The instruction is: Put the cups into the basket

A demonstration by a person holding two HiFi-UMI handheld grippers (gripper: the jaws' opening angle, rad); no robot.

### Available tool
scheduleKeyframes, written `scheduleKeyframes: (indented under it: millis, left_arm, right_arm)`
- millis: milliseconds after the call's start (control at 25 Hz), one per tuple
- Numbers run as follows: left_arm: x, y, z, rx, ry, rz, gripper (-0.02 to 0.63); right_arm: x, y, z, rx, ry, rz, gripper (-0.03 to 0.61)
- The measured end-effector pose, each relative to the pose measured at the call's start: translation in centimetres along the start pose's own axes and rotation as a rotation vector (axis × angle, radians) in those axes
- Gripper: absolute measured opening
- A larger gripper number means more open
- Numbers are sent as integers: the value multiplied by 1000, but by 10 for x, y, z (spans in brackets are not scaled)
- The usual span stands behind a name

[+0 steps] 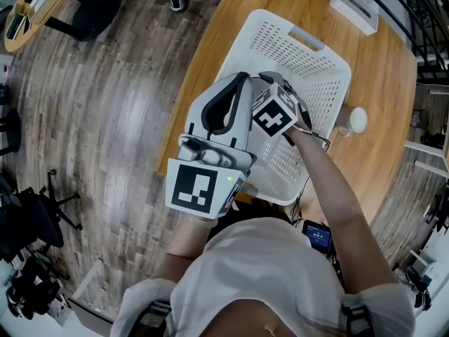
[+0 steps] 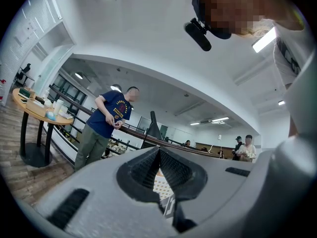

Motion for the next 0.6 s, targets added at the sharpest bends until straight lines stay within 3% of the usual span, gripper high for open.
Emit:
scheduleKeyframes:
  millis: [240,400,600]
  left_arm:
    - [-2,-1,-1,5,-8,1,8]
    - [-2,2,-4,1,-9,3,8]
    - [-2,5,-6,-6,-5,12,8]
  right_arm:
    - [8,-1,-7,46,11,-7,402]
    - [-1,-2,-2,11,-28,-44,403]
    - [11,8,-25,16,15,-30,402]
Point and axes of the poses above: the fingertips, and each gripper's own axes: z forward along the fingers, x to its left, y out of its top, the point moved 1 cm from there along -z, backward along the fingers, and after that the axes turned 9 degrees about z, right-handed, at the moved point
